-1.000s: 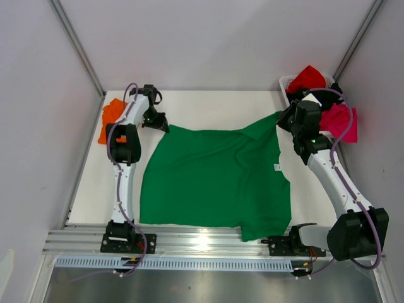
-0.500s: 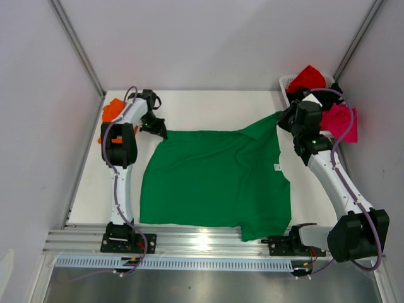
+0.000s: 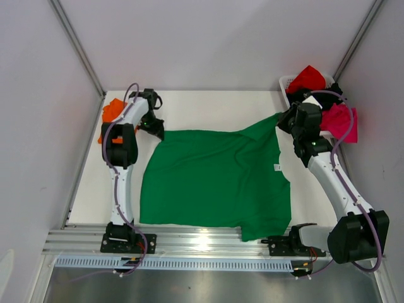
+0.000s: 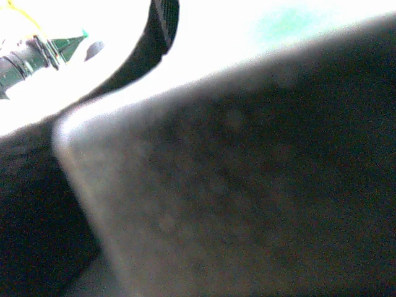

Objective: Fold and stack the t-shirts
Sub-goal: Flatten the tshirt out

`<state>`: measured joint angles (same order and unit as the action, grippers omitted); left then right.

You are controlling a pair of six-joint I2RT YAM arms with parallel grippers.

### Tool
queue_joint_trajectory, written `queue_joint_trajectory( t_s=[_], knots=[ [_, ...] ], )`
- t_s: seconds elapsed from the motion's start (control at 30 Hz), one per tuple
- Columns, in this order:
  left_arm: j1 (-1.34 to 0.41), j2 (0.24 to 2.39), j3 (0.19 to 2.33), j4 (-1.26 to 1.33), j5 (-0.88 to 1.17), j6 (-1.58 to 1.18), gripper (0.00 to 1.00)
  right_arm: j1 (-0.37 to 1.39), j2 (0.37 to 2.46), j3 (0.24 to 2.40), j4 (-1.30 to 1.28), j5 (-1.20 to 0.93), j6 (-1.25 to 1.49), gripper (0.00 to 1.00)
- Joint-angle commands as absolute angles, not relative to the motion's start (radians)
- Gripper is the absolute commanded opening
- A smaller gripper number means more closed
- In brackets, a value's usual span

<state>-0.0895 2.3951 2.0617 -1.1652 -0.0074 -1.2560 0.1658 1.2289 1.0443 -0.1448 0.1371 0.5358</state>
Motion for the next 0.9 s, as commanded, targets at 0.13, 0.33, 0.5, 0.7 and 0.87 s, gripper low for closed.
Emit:
queue_joint_trajectory(
  t_s=[0.13,0.33,0.5,0.7,0.87],
  knots=[
    [-0.094,2.307,2.125,-1.262,-0.094,-1.236,0.01,0.16,1.256,1.051,-0.081,0.115,0.555,0.03],
    [-0.104,2.163,2.071,-1.151,-0.077,-1.241,0.03,0.164,1.27,1.043,-0.068,0.107,0.561,0.03],
    [-0.106,2.132,2.051,-0.973,-0.028,-1.206,0.18,0.167,1.279,1.045,-0.06,0.101,0.563,0.03],
    [-0.113,2.279,2.08,-0.957,0.127,-1.19,0.2,0.169,1.307,1.049,-0.042,0.08,0.563,0.03],
    [-0.126,2.272,1.999,-0.884,0.152,-1.195,0.2,0.181,1.419,1.078,-0.025,-0.061,0.555,0.03]
  ],
)
